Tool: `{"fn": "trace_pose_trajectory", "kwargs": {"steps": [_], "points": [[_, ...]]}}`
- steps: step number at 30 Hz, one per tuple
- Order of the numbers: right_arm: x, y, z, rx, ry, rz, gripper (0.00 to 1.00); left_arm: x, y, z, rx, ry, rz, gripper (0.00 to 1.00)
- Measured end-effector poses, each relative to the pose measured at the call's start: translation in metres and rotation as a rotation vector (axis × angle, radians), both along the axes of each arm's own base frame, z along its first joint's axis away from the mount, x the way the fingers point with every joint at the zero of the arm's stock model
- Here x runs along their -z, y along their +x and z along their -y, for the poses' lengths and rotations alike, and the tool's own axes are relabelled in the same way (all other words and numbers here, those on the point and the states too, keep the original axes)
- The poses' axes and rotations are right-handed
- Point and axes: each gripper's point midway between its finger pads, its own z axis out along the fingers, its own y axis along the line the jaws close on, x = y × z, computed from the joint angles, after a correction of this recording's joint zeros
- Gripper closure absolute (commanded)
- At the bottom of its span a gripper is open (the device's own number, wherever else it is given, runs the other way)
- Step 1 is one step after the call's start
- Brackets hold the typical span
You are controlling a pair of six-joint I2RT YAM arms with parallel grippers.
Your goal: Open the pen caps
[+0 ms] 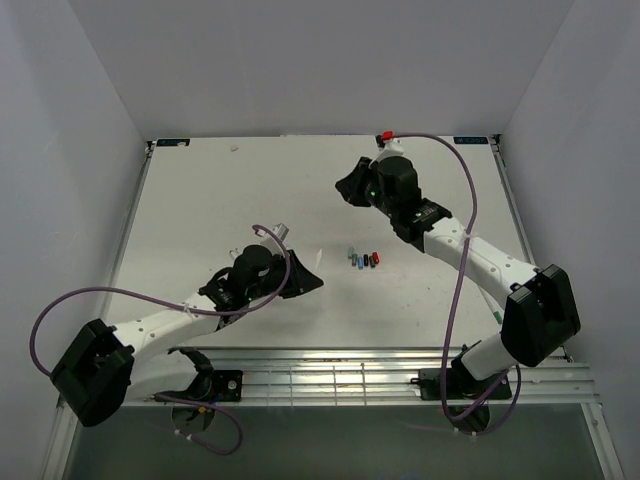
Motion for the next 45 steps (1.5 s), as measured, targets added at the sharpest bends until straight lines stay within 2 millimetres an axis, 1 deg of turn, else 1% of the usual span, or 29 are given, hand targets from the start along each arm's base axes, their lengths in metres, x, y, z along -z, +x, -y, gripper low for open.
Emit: {"fn": "trace_pose_trajectory", "kwargs": {"steps": [1,4,6,8,10,13,16,18,21,24,29,31,40,44,45], "points": [[0.012,0.004,0.009,0.016,-0.029,-0.042,0.92,-0.002,0.005,-0.004,-0.03,0.031,0.006,1.0],[0.032,0.009,0.033,0.045,-0.091,-0.125,0.92,-0.009,0.021,-0.021,-0.127,0.118,0.027,1.0],[0.043,0.01,0.051,0.065,-0.135,-0.161,0.92,-0.011,0.032,-0.037,-0.199,0.173,0.034,1.0],[0.056,0.004,0.067,0.071,-0.172,-0.192,0.92,-0.006,0.044,-0.059,-0.279,0.23,0.024,1.0],[0.071,-0.009,0.086,0.073,-0.197,-0.23,0.92,0.005,0.053,-0.085,-0.368,0.294,-0.006,1.0],[0.096,-0.03,0.111,0.068,-0.217,-0.291,0.92,0.023,0.06,-0.123,-0.5,0.379,-0.058,1.0],[0.123,-0.046,0.132,0.071,-0.234,-0.357,0.92,0.044,0.057,-0.158,-0.613,0.439,-0.116,1.0],[0.138,-0.055,0.138,0.063,-0.242,-0.394,0.92,0.057,0.052,-0.178,-0.684,0.474,-0.156,1.0],[0.153,-0.065,0.141,0.043,-0.248,-0.43,0.92,0.069,0.045,-0.197,-0.758,0.508,-0.186,1.0],[0.165,-0.072,0.144,0.03,-0.249,-0.458,0.92,0.073,0.043,-0.208,-0.808,0.529,-0.19,1.0],[0.181,-0.08,0.15,0.026,-0.247,-0.494,0.92,0.073,0.047,-0.216,-0.86,0.538,-0.173,0.94],[0.184,-0.08,0.15,0.023,-0.248,-0.502,0.92,0.075,0.049,-0.217,-0.871,0.541,-0.174,0.93],[0.202,-0.079,0.148,-0.001,-0.254,-0.547,0.92,0.099,0.05,-0.224,-0.889,0.561,-0.231,0.92],[0.211,-0.079,0.144,-0.022,-0.246,-0.57,0.92,0.103,0.054,-0.223,-0.885,0.543,-0.242,0.91],[0.214,-0.079,0.143,-0.026,-0.244,-0.575,0.92,0.103,0.055,-0.222,-0.885,0.537,-0.241,0.89]]}}
